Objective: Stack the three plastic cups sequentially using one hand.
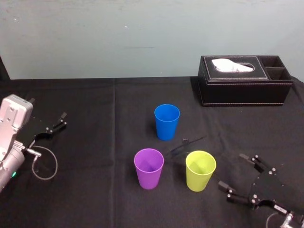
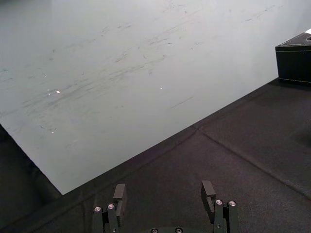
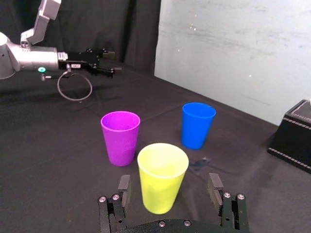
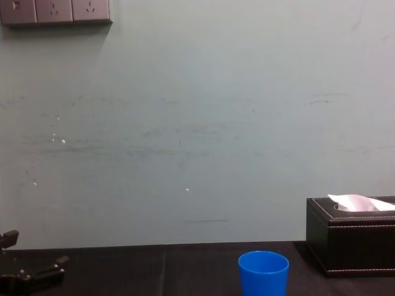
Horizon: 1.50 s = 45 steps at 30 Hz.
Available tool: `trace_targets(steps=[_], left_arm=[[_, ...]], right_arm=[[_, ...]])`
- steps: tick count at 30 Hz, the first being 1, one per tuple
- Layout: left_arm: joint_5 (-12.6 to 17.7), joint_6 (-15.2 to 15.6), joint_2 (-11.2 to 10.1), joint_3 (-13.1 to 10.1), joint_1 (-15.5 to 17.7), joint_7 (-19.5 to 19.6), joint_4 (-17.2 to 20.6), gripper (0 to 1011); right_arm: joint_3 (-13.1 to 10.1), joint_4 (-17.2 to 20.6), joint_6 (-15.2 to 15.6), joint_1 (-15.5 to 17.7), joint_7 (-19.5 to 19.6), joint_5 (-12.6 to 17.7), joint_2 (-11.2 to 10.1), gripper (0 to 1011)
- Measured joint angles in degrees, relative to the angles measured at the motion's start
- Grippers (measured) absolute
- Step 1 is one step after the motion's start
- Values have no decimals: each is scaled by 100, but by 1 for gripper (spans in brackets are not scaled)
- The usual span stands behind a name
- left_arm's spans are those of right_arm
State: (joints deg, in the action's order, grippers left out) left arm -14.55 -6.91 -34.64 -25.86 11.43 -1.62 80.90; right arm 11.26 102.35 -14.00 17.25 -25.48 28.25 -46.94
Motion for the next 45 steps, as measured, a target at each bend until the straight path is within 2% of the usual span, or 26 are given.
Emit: trace_targets(steps=[14, 27, 45], left_arm=[[0, 0, 0, 0, 0, 0, 0, 1010], [0, 0, 0, 0, 0, 0, 0, 1010], [0, 0, 0, 0, 0, 0, 0, 1010]], right_arm=[[156, -368, 197, -255, -247, -166, 391, 1003], [171, -664, 371, -492, -486, -230, 657, 1003], [266, -877, 506, -747, -712, -383, 862, 1003]])
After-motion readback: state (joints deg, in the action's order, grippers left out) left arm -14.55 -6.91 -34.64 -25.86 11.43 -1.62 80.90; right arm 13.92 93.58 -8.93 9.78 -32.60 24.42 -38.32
